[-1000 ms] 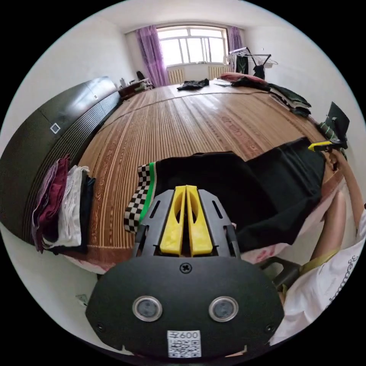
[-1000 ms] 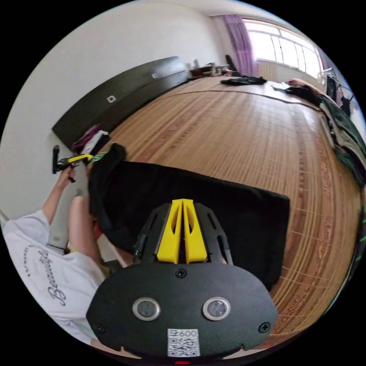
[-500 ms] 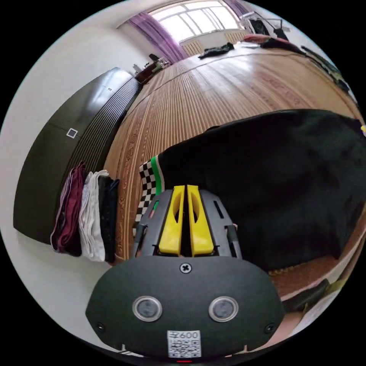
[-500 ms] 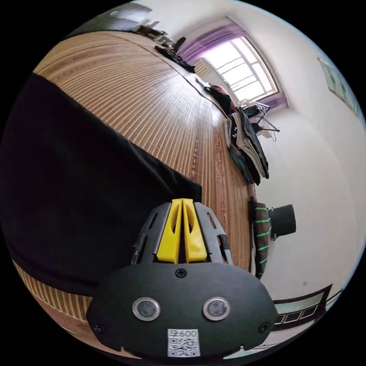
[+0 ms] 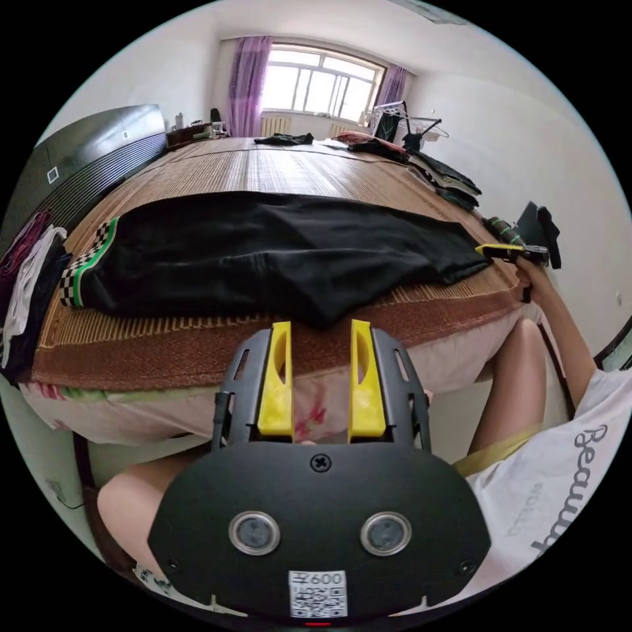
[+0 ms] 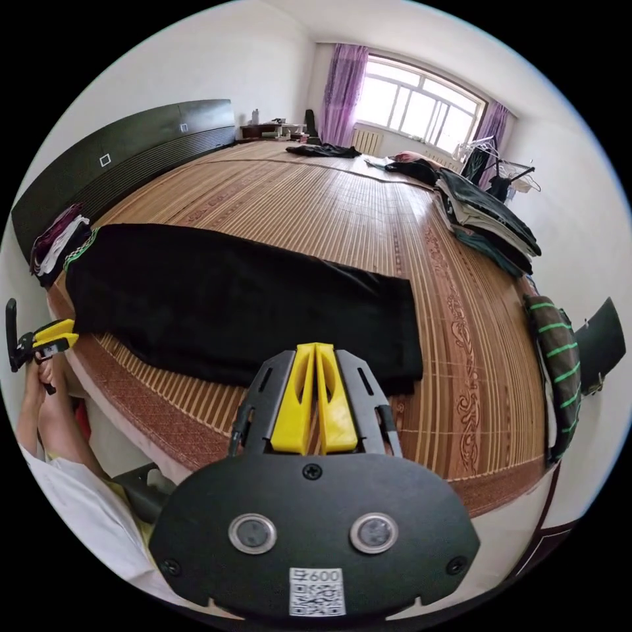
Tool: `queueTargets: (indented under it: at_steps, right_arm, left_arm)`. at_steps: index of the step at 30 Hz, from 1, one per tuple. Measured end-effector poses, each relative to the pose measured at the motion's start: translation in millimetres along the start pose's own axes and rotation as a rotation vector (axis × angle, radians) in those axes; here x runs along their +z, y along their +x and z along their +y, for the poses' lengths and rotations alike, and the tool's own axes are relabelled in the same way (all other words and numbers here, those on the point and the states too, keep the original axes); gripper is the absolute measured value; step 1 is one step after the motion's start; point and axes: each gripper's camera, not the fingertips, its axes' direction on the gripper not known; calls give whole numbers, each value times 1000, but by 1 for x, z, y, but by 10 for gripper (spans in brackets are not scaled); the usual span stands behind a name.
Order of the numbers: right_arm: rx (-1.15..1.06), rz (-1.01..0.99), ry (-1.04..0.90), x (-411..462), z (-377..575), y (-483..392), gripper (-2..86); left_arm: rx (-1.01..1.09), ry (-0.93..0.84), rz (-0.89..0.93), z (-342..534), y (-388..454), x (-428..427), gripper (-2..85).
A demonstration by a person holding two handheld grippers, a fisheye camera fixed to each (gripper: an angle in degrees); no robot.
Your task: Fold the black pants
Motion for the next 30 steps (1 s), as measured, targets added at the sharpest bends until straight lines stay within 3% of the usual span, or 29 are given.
queueTargets:
  at_steps: [3, 9, 12, 18, 22, 24, 30]
  right_arm:
    - [55, -27, 4, 0, 12, 19, -9]
    - [84, 3, -18, 5, 30, 43, -9]
    - [50, 157, -19, 2, 42, 46, -9]
    - [288, 154, 141, -21, 68, 90, -8]
    - [287, 64, 102, -5, 54, 108, -9]
    - [240, 49, -53, 21, 49, 110, -9]
    - [169, 222, -67, 32, 58, 104, -9]
  left_arm:
    - [20, 20, -117, -9, 6, -5, 48]
    - [55, 17, -94, -14, 8, -37, 25]
    - [13, 20, -27, -8, -7, -61, 24]
    - [-10, 29, -7, -7, -9, -67, 22]
    - [11, 12, -26, -27, 5, -67, 22]
    - [32, 8, -40, -34, 12, -67, 22]
    - [-32, 27, 32, -49, 22, -63, 16]
